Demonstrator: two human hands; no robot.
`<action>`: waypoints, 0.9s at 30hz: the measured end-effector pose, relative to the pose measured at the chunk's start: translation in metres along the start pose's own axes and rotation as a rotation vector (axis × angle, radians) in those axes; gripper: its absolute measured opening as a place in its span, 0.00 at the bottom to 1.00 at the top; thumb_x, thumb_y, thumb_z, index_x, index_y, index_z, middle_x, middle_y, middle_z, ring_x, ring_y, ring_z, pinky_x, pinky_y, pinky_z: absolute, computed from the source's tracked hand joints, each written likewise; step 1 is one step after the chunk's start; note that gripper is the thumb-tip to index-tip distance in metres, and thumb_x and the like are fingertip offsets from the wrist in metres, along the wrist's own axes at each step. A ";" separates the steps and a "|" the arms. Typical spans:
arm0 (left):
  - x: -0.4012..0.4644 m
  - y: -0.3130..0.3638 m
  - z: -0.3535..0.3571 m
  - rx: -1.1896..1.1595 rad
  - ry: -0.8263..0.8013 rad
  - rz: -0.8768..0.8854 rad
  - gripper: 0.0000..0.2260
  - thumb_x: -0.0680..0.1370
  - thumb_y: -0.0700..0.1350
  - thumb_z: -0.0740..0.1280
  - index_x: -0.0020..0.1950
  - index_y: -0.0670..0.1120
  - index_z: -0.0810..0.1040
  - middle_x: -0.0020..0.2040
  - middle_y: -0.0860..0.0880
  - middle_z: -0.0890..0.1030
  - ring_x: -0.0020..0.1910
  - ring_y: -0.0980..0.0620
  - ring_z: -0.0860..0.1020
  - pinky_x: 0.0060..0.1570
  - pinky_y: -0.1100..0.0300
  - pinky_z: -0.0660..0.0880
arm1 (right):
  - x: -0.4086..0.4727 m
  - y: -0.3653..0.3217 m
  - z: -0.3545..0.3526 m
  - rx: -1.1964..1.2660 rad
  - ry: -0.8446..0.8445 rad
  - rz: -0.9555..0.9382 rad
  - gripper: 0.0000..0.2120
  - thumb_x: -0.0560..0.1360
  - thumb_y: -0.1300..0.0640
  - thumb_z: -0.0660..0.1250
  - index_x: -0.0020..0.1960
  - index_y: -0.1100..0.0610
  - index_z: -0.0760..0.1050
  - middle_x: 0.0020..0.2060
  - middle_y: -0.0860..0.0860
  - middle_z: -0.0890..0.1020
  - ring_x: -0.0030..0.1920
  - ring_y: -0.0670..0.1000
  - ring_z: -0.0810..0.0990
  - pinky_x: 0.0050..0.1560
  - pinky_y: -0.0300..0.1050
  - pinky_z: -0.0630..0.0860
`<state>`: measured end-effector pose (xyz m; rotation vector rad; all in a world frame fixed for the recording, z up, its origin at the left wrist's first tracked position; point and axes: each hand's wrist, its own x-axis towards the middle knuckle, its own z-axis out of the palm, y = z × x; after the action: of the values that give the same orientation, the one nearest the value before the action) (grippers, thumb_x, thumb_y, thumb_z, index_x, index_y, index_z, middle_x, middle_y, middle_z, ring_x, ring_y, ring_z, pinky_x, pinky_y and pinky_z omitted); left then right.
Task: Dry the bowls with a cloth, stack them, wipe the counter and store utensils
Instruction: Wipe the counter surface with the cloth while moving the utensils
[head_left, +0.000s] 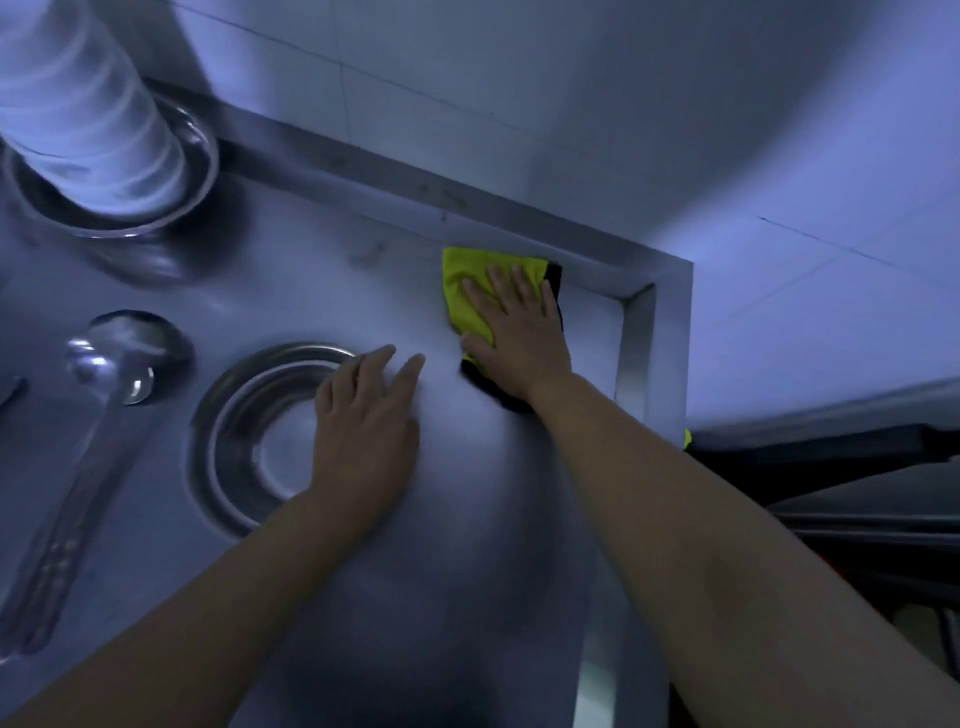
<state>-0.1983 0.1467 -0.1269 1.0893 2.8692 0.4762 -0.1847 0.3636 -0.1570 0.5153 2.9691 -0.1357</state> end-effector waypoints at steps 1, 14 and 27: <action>0.002 0.006 0.005 -0.008 0.000 0.014 0.28 0.66 0.42 0.67 0.66 0.47 0.72 0.66 0.41 0.72 0.62 0.39 0.67 0.59 0.44 0.65 | 0.001 0.015 -0.001 -0.004 0.006 0.006 0.31 0.76 0.41 0.56 0.77 0.43 0.51 0.78 0.49 0.50 0.77 0.53 0.44 0.74 0.55 0.38; -0.016 0.073 0.008 -0.089 -0.095 0.163 0.28 0.69 0.40 0.70 0.69 0.46 0.70 0.68 0.38 0.68 0.66 0.36 0.65 0.63 0.42 0.62 | -0.077 0.094 -0.018 -0.067 0.018 0.505 0.32 0.77 0.42 0.57 0.77 0.51 0.54 0.77 0.55 0.48 0.76 0.63 0.43 0.73 0.62 0.44; -0.113 0.019 -0.034 -0.123 -0.193 0.314 0.27 0.70 0.38 0.68 0.69 0.47 0.70 0.69 0.40 0.67 0.67 0.38 0.62 0.64 0.47 0.55 | -0.321 -0.057 0.007 -0.085 -0.036 0.522 0.32 0.71 0.44 0.67 0.73 0.50 0.66 0.75 0.59 0.59 0.74 0.66 0.55 0.70 0.64 0.57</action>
<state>-0.1056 0.0767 -0.0971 1.4808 2.4796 0.5194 0.0968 0.2035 -0.1158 1.2280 2.6801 0.0320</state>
